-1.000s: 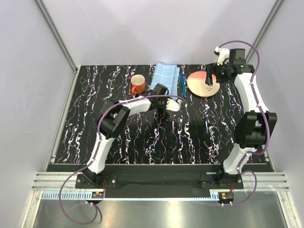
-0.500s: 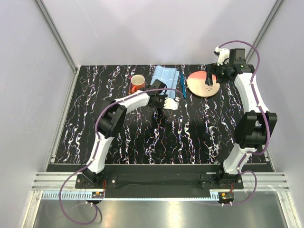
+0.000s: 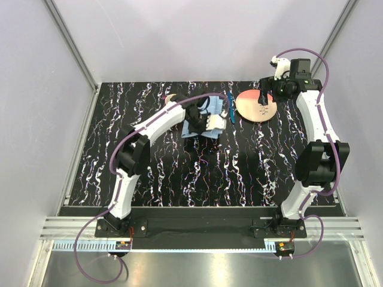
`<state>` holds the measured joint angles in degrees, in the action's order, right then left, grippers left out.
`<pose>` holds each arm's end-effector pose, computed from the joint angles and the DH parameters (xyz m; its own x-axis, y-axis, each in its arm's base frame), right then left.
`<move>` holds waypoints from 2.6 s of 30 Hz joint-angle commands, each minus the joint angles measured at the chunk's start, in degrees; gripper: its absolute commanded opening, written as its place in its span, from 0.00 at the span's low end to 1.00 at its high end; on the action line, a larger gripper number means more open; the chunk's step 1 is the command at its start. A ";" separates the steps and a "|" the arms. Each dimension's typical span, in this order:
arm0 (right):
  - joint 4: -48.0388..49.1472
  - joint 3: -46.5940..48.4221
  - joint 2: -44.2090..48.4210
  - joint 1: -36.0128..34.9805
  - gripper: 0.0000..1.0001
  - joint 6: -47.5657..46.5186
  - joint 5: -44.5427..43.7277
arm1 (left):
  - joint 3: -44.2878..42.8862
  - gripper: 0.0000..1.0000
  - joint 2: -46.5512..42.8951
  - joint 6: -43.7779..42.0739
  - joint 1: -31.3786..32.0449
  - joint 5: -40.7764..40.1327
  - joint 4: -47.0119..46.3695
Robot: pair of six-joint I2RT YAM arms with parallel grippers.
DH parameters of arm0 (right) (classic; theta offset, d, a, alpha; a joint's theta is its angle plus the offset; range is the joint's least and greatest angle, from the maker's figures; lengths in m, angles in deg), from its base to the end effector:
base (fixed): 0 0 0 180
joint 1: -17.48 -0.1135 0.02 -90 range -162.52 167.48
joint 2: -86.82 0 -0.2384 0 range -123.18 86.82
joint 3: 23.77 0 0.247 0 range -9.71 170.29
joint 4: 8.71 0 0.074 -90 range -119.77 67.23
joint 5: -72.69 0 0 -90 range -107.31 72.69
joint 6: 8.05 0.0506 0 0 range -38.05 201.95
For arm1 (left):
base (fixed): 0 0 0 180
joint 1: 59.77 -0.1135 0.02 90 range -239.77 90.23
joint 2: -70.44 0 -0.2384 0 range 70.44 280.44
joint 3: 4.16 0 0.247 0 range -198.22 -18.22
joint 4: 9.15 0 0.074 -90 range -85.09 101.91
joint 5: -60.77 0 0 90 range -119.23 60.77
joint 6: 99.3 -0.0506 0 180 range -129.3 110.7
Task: Set the dinner table for one person
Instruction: Move the napkin to the center of the board, then flatten out the napkin at the center of the board.
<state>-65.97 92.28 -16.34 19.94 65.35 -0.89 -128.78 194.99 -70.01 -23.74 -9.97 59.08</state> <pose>0.4029 -0.0030 0.3151 -0.6236 -0.2475 -0.7415 -0.3536 0.9353 -0.0148 0.3521 -0.2767 0.1971 0.2036 0.8700 -0.4490 0.9749 -0.1380 0.1747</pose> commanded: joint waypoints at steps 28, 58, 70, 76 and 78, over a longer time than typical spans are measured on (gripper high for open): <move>-2.68 -4.61 11.57 -0.53 1.00 -4.05 2.56 | -16.00 0.53 -4.67 6.30 7.30 14.84 31.96; 3.39 -16.39 16.66 -0.61 1.00 2.19 2.04 | -13.97 0.25 5.26 58.94 6.68 -26.39 8.85; 0.40 -24.21 24.84 -0.61 1.00 -10.65 -5.27 | -20.39 0.46 9.04 71.61 9.05 -26.74 3.14; 0.13 -24.48 25.63 -0.61 1.00 -8.01 -2.37 | -20.48 0.48 12.64 69.85 12.66 -29.11 1.81; 0.13 -24.21 25.81 -0.61 1.00 -7.57 -2.36 | -20.05 0.48 14.05 69.85 13.27 -29.20 1.81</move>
<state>-66.10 67.26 8.36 19.72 56.87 -4.19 -147.40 206.60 -0.61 -11.59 -37.27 62.34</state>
